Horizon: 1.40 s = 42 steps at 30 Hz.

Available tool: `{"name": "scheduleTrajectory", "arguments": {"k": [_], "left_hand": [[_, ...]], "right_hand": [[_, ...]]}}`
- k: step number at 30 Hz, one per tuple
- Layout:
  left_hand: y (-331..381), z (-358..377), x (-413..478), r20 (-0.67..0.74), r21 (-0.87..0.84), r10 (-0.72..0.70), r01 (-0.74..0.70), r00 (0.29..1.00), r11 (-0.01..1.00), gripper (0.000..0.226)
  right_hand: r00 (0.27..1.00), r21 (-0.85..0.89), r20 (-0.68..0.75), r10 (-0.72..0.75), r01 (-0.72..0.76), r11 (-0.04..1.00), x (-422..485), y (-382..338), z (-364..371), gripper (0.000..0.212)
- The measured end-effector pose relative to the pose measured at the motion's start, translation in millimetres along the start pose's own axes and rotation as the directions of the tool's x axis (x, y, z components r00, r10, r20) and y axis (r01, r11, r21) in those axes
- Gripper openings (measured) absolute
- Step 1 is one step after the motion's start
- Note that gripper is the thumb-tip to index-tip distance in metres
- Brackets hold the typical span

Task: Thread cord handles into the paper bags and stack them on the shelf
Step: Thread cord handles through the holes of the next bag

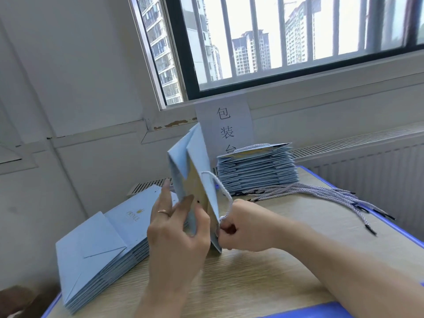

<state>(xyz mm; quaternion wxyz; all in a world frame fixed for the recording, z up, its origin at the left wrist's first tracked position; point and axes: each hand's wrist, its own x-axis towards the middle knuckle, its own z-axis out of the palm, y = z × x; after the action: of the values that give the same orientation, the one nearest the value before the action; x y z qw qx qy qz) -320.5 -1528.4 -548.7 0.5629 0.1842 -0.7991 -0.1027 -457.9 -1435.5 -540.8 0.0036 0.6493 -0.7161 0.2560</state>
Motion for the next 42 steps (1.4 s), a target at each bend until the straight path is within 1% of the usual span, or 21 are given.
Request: {"name": "scheduleTrajectory", "arguments": {"k": [3,8,11,14,16,19,22,24,25,26,28,30,32,36,39,42], "left_hand": [[-1.8,1.7,12.4,-0.039,-0.041,-0.055,0.054,0.998,0.998,0.032],[-4.2,1.8,38.0,-0.129,0.012,0.025,-0.024,0.991,1.000,0.015],[-3.0,6.4,42.4,-0.135,0.001,0.045,-0.046,0.990,0.999,0.019],[-5.6,14.5,30.8,-0.091,0.030,0.094,-0.091,0.991,0.995,0.021],[-12.4,17.8,26.8,-0.070,0.018,0.077,-0.076,0.995,0.997,0.022],[-23.1,16.8,25.8,-0.038,-0.002,0.033,-0.033,0.999,0.999,0.017],[-27.3,10.9,21.9,0.082,-0.027,-0.048,0.050,0.996,0.998,0.013],[-27.2,6.7,18.6,0.169,-0.035,-0.057,0.064,0.984,0.997,0.016],[-25.8,5.2,17.6,0.187,-0.048,-0.052,0.062,0.981,0.997,0.017],[-24.7,4.7,17.5,0.184,-0.057,-0.045,0.057,0.982,0.997,0.018],[-22.8,4.8,17.9,0.131,-0.050,-0.029,0.036,0.991,0.998,0.015],[-20.1,3.0,19.2,0.068,-0.025,0.016,-0.014,0.998,1.000,0.014],[-17.7,0.1,20.2,0.005,-0.033,0.065,-0.065,0.998,0.997,0.015],[-14.3,1.5,20.2,-0.107,-0.079,0.070,-0.078,0.992,0.994,0.025],[-14.1,4.0,19.7,-0.126,-0.075,0.093,-0.103,0.988,0.992,0.017],[-12.1,3.7,20.4,-0.119,-0.117,0.057,-0.071,0.991,0.991,0.012]], "right_hand": [[0.994,-0.095,-0.080,-0.070,0.062,0.994,2.8,0.8,3.6,0.036],[0.995,-0.129,-0.081,-0.064,0.053,0.990,1.5,2.4,5.7,0.038],[0.995,-0.156,-0.068,-0.067,0.056,0.986,1.8,1.9,6.9,0.040],[0.997,-0.114,-0.051,-0.060,0.054,0.992,0.4,0.9,6.6,0.040],[0.998,-0.081,-0.045,-0.046,0.042,0.996,-0.1,-1.1,4.9,0.040],[0.999,-0.040,-0.038,-0.001,0.000,0.999,0.7,-5.3,2.4,0.039],[0.999,0.006,-0.017,0.034,-0.034,0.999,0.7,-6.0,3.6,0.034],[0.999,0.024,0.022,0.044,-0.045,0.999,0.2,-7.8,3.9,0.034],[0.998,0.030,0.038,0.043,-0.044,0.999,0.0,-9.2,3.6,0.035],[0.998,0.037,0.050,0.041,-0.043,0.998,0.0,-10.2,3.4,0.036],[0.997,0.045,0.068,0.039,-0.042,0.998,0.5,-11.0,2.8,0.037],[0.994,0.048,0.097,0.045,-0.050,0.998,0.8,-11.7,1.8,0.039],[0.992,0.046,0.115,0.054,-0.060,0.997,0.5,-13.2,0.8,0.039],[0.994,0.026,0.094,0.052,-0.055,0.998,-0.4,-12.9,0.6,0.039],[0.996,0.006,0.075,0.045,-0.046,0.999,0.0,-10.5,2.8,0.039],[0.999,-0.006,0.041,0.029,-0.029,1.000,1.4,-7.8,6.0,0.041]]}}
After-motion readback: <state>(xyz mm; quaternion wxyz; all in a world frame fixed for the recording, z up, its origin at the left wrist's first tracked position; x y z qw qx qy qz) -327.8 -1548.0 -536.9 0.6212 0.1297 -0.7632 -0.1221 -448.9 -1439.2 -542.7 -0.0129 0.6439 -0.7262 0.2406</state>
